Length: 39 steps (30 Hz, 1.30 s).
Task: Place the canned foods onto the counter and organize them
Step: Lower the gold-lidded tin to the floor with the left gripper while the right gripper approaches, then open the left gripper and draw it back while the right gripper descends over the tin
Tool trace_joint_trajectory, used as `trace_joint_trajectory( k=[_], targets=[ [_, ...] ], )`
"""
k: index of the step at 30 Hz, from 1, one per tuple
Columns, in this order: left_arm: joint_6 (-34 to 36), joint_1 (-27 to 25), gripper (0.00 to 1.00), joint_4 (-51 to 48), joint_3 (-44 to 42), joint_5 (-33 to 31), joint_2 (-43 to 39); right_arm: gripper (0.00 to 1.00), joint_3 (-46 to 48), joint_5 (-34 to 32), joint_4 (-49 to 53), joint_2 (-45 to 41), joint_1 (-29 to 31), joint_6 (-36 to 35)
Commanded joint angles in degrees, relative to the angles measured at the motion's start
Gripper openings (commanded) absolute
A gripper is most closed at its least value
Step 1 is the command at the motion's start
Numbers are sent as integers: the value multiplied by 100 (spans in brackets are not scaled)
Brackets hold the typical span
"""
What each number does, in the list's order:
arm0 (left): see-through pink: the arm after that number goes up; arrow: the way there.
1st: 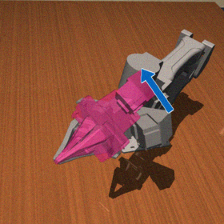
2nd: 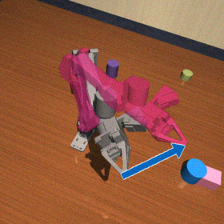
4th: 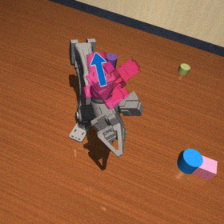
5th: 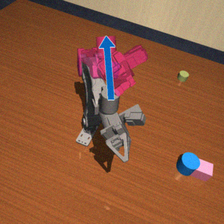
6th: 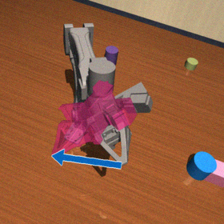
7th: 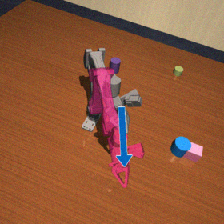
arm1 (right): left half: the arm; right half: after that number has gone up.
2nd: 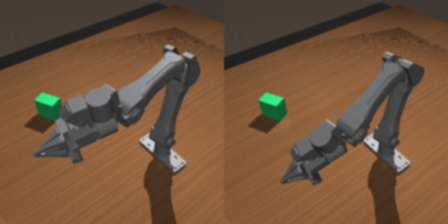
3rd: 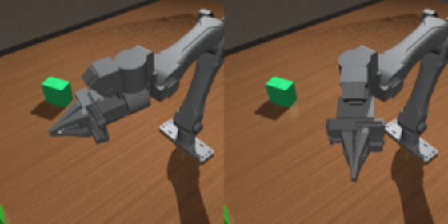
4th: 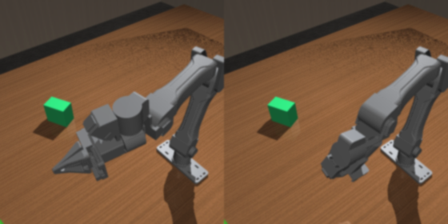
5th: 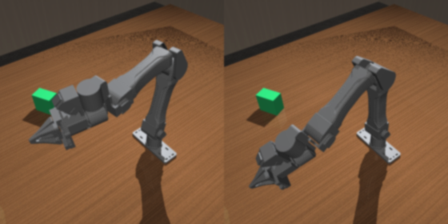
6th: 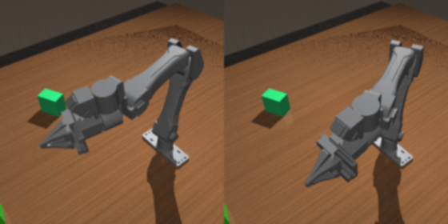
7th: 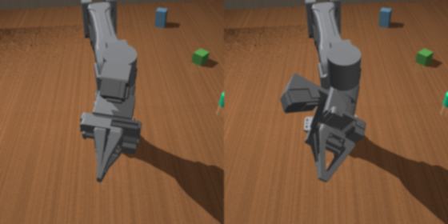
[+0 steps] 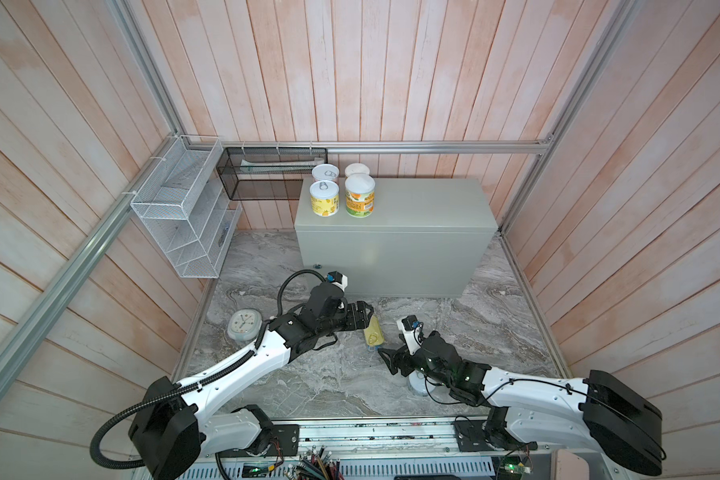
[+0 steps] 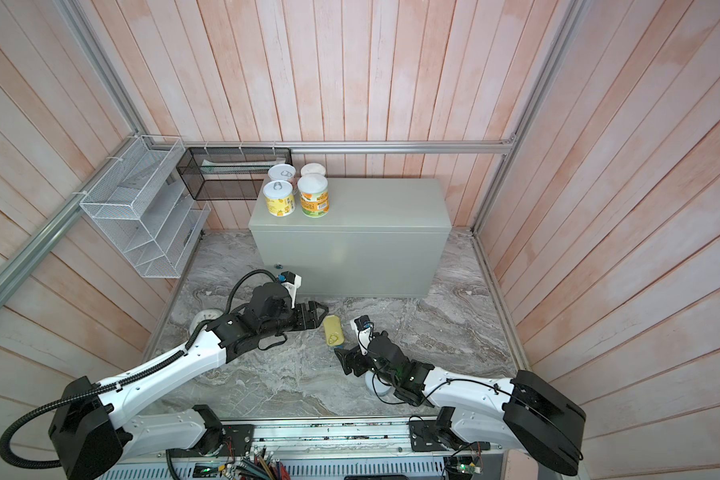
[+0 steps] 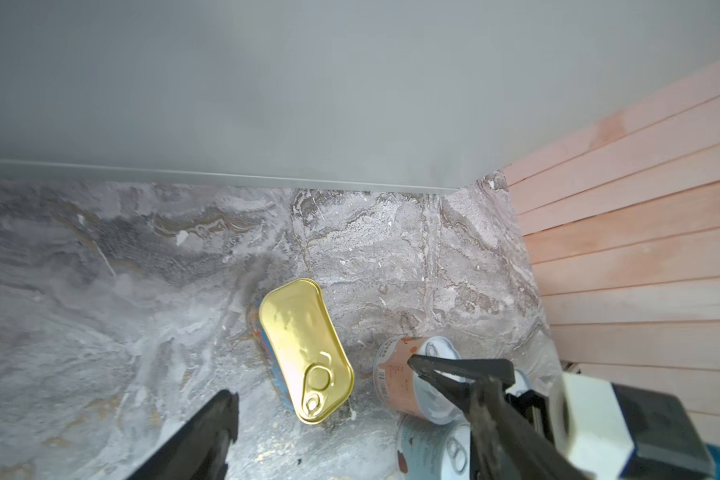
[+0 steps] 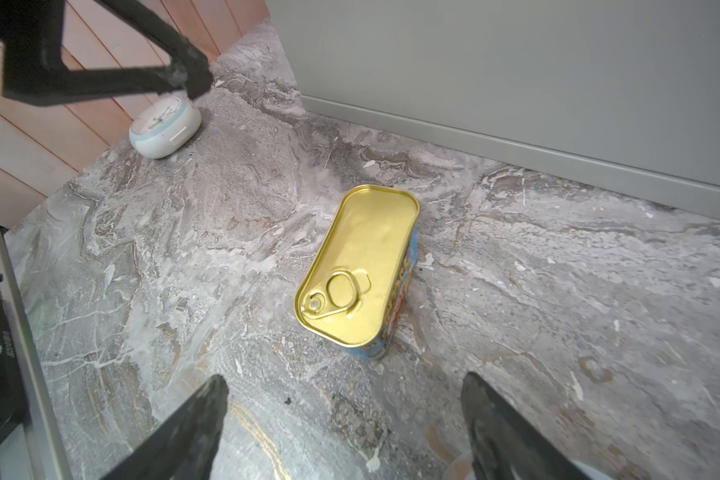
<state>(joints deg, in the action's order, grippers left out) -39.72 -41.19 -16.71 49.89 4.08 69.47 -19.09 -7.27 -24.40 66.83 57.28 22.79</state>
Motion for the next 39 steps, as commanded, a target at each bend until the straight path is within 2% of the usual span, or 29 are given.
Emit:
trace_joint_trajectory(
  k=[1,7,12,17,29,39],
  targets=[
    [145,63,95,-296,-140,-165,-211,88,-250,212,-169,294,46,47],
    [184,98,100,-476,-266,-302,-585,88,-554,226,-119,801,56,-26],
    [206,131,100,-555,-363,-363,-788,89,-761,244,-261,1388,73,-116],
    [280,172,100,-641,-392,-516,-874,88,-1085,-34,-107,1919,90,-256],
    [316,274,100,-580,-473,-610,-972,84,-1121,-740,-29,2347,94,-177],
    [238,302,100,-501,-418,-575,-787,83,-938,-690,-229,2471,131,-305]
  ],
)
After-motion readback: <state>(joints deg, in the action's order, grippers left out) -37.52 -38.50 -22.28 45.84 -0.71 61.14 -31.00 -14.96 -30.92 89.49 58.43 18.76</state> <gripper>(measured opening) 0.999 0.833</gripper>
